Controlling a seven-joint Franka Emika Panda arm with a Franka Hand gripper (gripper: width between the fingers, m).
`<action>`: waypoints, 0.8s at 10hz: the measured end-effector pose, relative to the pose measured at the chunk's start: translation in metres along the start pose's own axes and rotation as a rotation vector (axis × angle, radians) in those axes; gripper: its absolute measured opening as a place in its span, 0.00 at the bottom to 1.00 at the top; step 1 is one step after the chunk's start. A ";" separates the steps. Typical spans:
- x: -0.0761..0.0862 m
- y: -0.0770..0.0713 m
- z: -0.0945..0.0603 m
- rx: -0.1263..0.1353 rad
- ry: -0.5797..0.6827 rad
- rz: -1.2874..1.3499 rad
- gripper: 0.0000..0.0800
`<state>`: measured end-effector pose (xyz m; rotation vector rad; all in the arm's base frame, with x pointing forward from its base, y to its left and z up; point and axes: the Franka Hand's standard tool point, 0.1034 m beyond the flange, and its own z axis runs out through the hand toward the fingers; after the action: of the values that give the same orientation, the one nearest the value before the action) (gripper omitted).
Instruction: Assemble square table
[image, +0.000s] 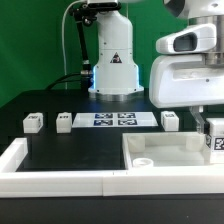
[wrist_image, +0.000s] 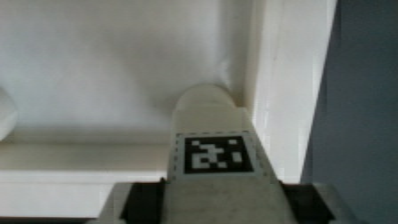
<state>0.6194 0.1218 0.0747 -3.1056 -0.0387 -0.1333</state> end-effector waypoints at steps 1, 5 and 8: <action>0.000 0.000 0.000 0.000 0.000 0.065 0.36; 0.000 0.001 0.001 0.005 0.023 0.493 0.36; -0.002 -0.003 0.002 0.001 0.024 0.836 0.36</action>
Offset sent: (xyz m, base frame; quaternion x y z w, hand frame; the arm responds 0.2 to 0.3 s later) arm -0.0081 -0.0036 0.0029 -0.0106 0.0226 0.2441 0.9694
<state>0.6174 0.1246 0.0727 -2.8225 1.2138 -0.1355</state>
